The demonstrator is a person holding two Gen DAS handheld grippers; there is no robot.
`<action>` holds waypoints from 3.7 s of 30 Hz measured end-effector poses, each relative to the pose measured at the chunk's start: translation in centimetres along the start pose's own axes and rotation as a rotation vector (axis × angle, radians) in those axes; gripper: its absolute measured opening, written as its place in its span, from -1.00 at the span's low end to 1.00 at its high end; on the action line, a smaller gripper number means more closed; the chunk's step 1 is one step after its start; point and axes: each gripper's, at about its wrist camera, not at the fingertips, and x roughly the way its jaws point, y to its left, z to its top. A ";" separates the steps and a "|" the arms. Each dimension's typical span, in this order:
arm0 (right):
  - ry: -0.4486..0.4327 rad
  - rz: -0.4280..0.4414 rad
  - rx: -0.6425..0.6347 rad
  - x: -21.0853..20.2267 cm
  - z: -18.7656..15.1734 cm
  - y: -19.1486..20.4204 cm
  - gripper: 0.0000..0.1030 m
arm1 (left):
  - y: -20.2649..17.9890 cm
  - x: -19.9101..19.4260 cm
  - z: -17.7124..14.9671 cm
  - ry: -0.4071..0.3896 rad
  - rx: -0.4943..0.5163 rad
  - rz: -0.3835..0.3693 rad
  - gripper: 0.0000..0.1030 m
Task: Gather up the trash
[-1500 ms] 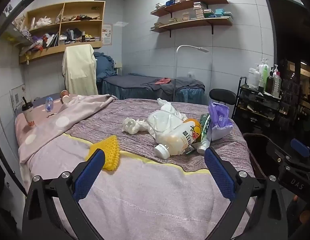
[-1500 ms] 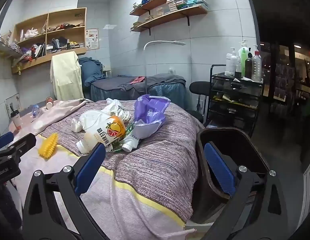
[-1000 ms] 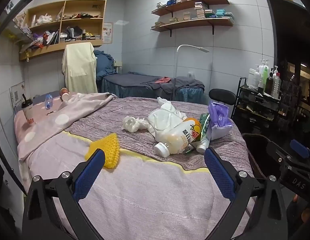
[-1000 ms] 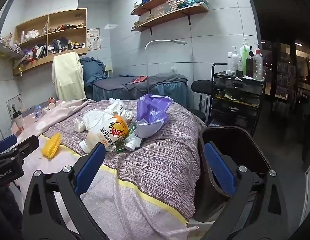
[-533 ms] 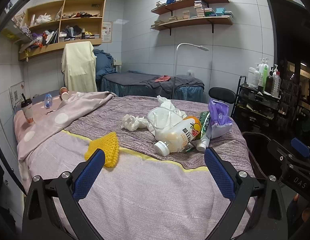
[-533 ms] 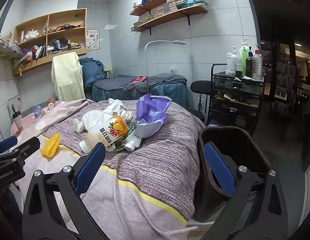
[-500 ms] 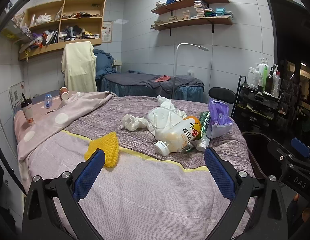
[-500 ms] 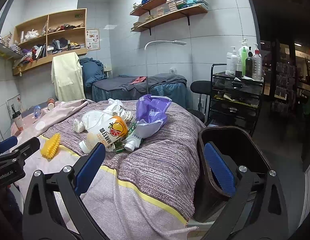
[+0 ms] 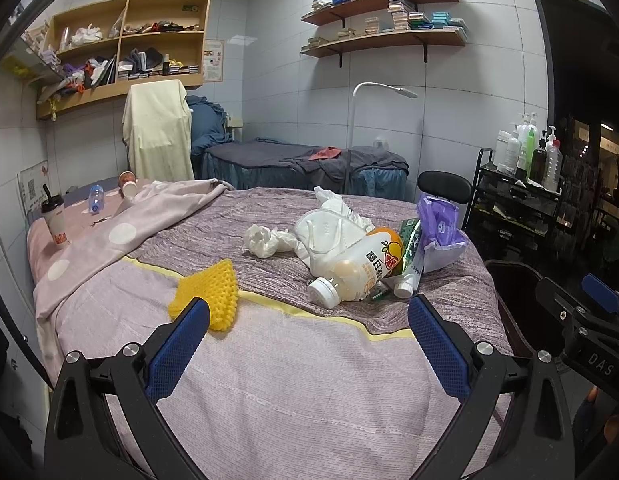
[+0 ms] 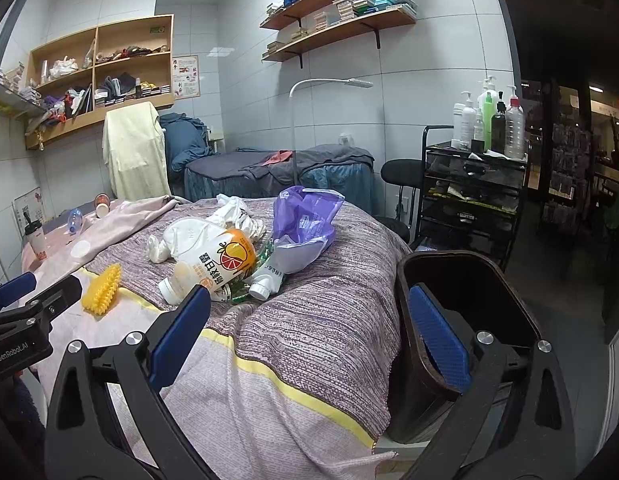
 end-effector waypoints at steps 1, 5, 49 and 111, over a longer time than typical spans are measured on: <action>0.001 0.000 -0.001 0.0 -0.1 0.0 0.89 | 0.0 0.0 0.0 0.000 0.000 0.000 0.88; 0.002 0.000 0.000 0.1 -0.1 0.1 0.89 | 0.0 0.0 0.0 0.003 0.001 -0.001 0.88; 0.022 -0.002 -0.005 0.6 -0.6 0.6 0.89 | 0.3 0.3 -0.7 0.034 0.004 0.003 0.88; 0.459 0.260 0.224 26.2 5.1 -2.1 0.04 | 6.8 16.0 4.7 0.376 -0.097 -0.167 -0.52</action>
